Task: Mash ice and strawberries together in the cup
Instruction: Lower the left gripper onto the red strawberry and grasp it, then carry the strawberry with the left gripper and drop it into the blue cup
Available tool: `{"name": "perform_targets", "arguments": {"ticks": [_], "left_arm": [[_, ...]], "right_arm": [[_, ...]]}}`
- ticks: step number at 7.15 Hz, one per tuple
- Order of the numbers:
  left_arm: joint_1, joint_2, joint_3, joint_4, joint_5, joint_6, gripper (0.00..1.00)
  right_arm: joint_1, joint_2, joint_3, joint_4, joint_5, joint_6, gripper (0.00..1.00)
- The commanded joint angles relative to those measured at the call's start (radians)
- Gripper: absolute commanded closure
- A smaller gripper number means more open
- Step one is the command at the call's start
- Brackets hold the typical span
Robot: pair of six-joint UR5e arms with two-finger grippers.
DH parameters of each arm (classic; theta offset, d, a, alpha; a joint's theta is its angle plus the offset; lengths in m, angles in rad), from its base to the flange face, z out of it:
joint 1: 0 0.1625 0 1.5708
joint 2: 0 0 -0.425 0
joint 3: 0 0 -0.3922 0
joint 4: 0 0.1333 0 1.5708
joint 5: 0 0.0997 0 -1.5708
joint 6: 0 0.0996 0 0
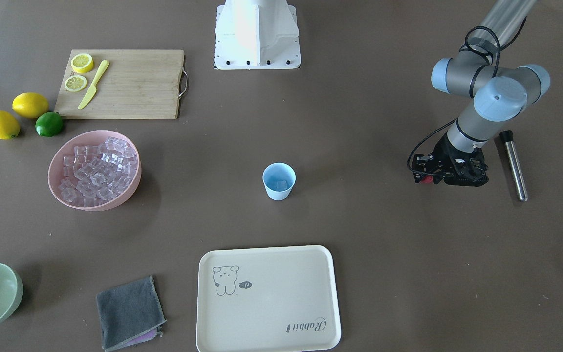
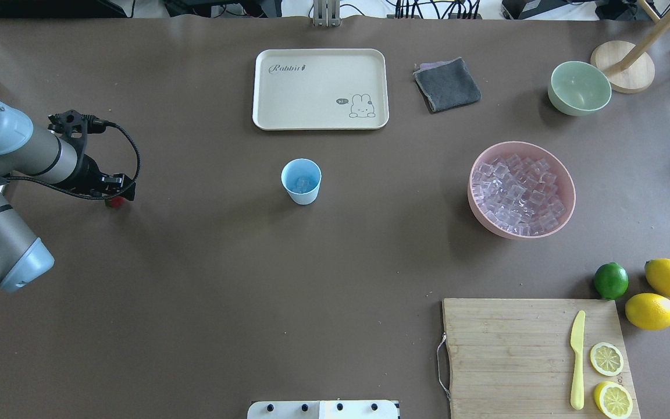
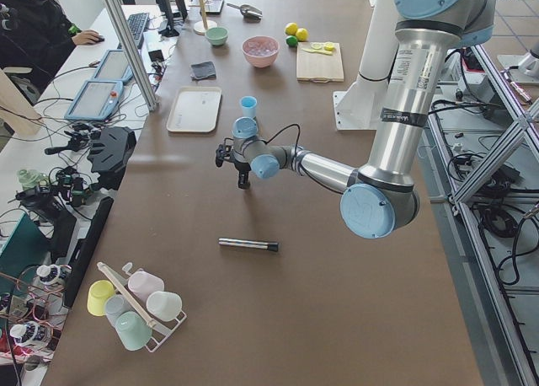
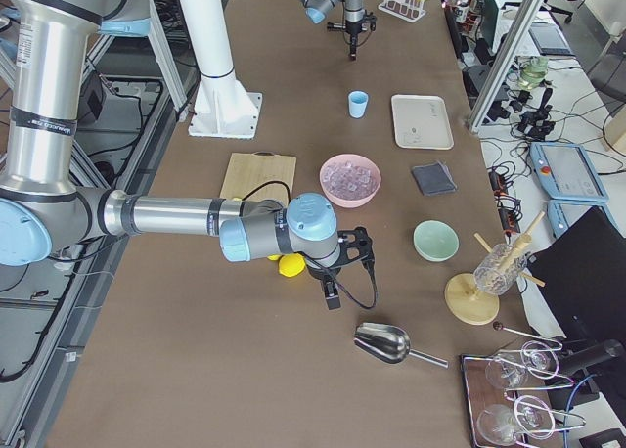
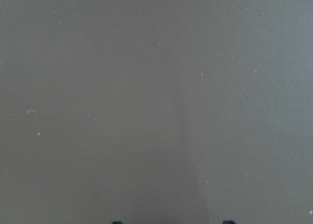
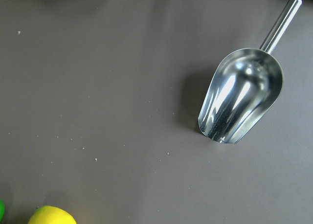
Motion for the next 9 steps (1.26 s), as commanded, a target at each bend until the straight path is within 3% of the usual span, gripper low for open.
{"name": "perform_targets", "arguments": {"ticks": [1,3,5,7,9], "left_arm": [[-0.001,0.005,-0.003,-0.001,0.000,0.000,0.68],[-0.005,-0.025,-0.076,0.060,-0.010,-0.006,0.69],[-0.002,-0.233,-0.137,0.280,0.000,-0.165,0.69],[0.054,-0.363,-0.142,0.311,0.022,-0.340,0.69],[0.196,-0.438,-0.130,0.320,0.199,-0.443,0.69]], "right_arm": [[0.003,-0.001,0.000,-0.001,0.001,0.000,0.01],[0.003,-0.004,0.001,-0.001,0.001,0.000,0.01],[0.005,-0.004,0.003,0.000,0.001,-0.001,0.01],[0.005,-0.002,0.000,-0.003,-0.005,0.002,0.01],[0.005,-0.004,0.000,-0.004,-0.003,0.002,0.01]]}}
